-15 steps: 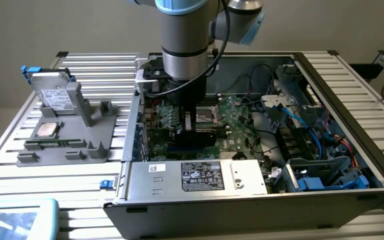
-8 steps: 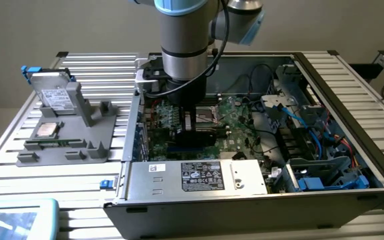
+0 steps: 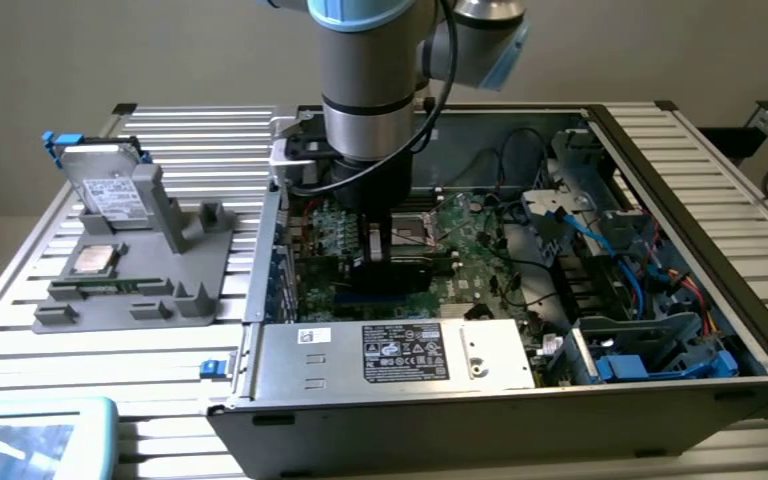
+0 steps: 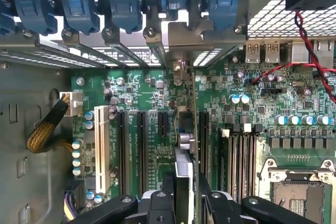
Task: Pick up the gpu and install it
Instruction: 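Insert the gpu into the slot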
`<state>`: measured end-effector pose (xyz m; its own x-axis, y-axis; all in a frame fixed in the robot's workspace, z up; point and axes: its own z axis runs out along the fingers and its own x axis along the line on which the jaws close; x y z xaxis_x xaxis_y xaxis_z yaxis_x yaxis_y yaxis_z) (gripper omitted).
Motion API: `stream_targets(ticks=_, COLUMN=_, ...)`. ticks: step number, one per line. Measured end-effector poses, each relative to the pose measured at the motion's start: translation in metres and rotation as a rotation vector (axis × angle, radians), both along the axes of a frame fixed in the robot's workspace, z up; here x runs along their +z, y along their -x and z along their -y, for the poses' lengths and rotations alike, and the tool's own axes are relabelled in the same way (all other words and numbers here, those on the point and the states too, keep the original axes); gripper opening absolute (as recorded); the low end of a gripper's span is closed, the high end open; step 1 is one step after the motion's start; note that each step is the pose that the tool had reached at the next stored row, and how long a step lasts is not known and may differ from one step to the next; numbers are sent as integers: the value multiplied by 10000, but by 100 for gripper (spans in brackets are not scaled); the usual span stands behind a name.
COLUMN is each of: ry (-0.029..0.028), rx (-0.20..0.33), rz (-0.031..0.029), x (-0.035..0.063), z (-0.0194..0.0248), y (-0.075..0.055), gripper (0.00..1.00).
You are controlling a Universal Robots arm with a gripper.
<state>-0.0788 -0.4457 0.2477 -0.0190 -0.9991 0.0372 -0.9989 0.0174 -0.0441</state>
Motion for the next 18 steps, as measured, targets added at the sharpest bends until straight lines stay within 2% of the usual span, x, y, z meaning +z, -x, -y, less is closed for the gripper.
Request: stream_targets(ticks=18, ry=-15, rx=2, rz=2, x=0, z=20, y=25, gripper=27)
